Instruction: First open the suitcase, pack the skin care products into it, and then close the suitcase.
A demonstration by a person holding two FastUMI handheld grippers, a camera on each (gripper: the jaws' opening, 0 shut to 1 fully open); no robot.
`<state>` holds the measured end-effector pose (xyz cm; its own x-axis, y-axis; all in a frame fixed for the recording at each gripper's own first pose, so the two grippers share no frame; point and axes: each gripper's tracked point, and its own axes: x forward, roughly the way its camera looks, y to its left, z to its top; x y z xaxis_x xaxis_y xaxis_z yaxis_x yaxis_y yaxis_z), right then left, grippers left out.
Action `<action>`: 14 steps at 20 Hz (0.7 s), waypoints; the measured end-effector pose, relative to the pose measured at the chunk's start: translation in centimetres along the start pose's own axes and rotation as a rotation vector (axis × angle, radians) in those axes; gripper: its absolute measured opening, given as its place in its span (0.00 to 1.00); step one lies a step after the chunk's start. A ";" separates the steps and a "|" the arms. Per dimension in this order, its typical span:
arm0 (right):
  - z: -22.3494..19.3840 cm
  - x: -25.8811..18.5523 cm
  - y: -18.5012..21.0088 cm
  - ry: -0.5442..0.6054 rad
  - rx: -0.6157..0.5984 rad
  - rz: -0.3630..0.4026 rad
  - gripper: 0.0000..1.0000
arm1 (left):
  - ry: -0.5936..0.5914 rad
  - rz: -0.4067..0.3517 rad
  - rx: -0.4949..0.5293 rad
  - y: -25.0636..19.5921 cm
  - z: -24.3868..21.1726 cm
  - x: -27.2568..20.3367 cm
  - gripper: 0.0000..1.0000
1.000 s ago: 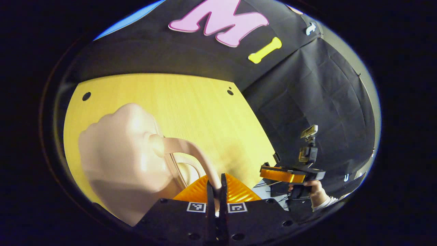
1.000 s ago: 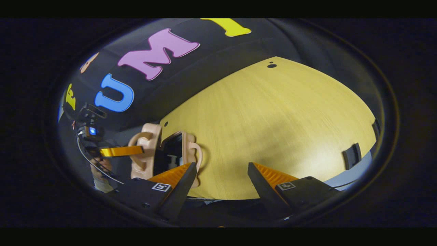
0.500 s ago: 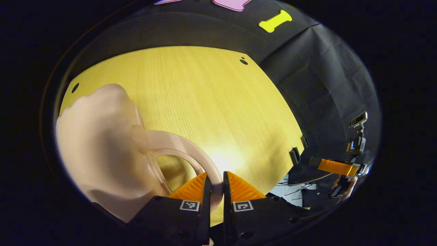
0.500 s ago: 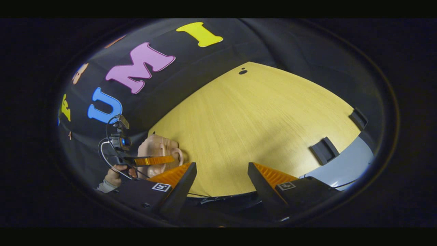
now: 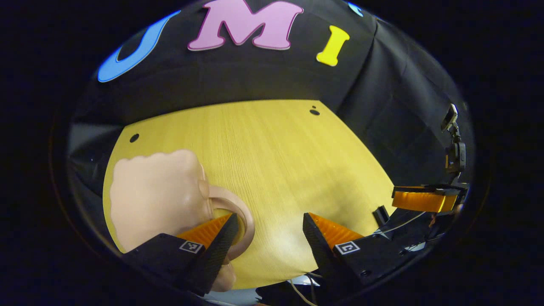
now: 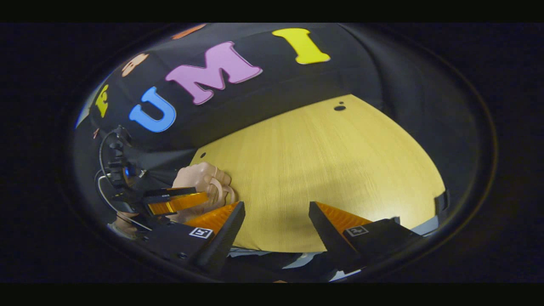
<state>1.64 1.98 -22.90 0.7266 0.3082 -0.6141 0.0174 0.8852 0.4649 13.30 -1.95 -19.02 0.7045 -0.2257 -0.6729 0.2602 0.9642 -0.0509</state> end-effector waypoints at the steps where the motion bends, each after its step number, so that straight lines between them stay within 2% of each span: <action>1: 1.7 -0.2 0.8 -0.043 -0.049 0.011 0.97 | -0.078 0.023 0.007 -0.3 1.8 -1.2 0.97; 4: 5.7 -1.7 3.4 -0.166 -0.163 0.048 0.98 | -0.254 0.077 -0.002 -0.7 5.9 -5.5 0.97; 7: 9.9 -4.1 5.4 -0.303 -0.290 0.039 0.98 | -0.413 0.099 -0.040 -0.1 8.5 -9.9 0.97; 11: 15.5 -8.2 8.9 -0.530 -0.440 0.036 0.98 | -0.608 0.150 -0.041 0.1 7.8 -12.1 0.96; 14: 17.9 -11.1 11.3 -0.663 -0.471 0.048 0.97 | -0.705 0.211 0.012 -0.9 7.2 -11.8 0.96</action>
<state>6.06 2.30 0.57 0.9773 0.2102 -0.0264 -0.2078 0.9754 0.0740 9.52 -1.19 -5.70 0.9966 -0.0751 -0.0324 0.0763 0.9964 0.0382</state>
